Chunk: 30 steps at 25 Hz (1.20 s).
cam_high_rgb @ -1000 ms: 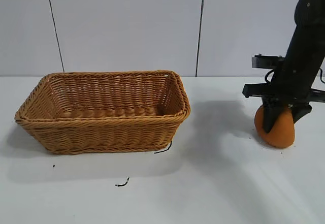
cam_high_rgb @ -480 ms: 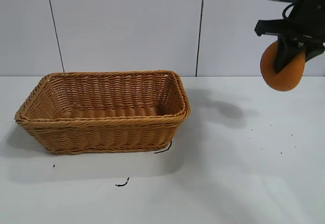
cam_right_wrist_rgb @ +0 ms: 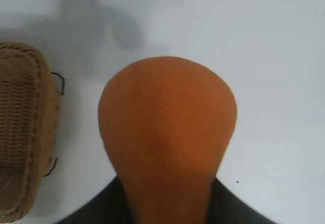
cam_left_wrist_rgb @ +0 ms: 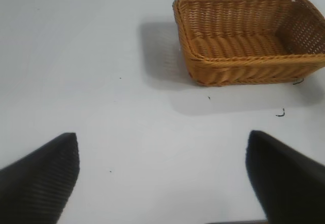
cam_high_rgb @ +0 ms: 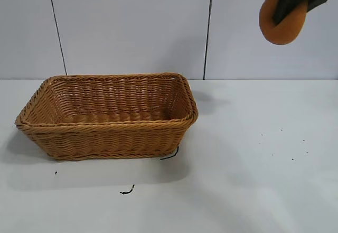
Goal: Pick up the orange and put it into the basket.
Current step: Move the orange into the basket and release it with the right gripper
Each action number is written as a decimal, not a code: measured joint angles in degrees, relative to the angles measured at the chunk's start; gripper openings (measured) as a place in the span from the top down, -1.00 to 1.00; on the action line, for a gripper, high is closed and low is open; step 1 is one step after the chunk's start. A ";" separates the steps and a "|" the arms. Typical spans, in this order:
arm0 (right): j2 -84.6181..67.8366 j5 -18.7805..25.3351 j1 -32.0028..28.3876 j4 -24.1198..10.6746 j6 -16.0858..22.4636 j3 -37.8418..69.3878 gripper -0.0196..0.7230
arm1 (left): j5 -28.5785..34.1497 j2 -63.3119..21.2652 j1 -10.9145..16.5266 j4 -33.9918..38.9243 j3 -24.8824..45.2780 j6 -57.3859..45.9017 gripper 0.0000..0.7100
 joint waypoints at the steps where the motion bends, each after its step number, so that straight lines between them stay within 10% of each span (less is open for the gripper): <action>1: 0.00 -1.23 2.10 0.05 0.00 0.00 0.57 | 0.00 0.00 0.00 0.00 0.00 0.00 -0.80; 19: 21.49 -21.98 15.18 0.44 0.00 -0.30 0.55 | 0.00 0.00 0.00 0.00 0.00 0.00 -0.80; 27: 22.21 -19.02 15.18 0.49 -0.59 -0.30 -0.63 | -0.06 0.00 0.00 0.00 0.00 0.00 -0.80; 30: 21.20 -16.66 15.18 0.44 -0.71 -0.37 -0.76 | -0.06 0.00 0.00 0.00 0.00 0.00 -0.80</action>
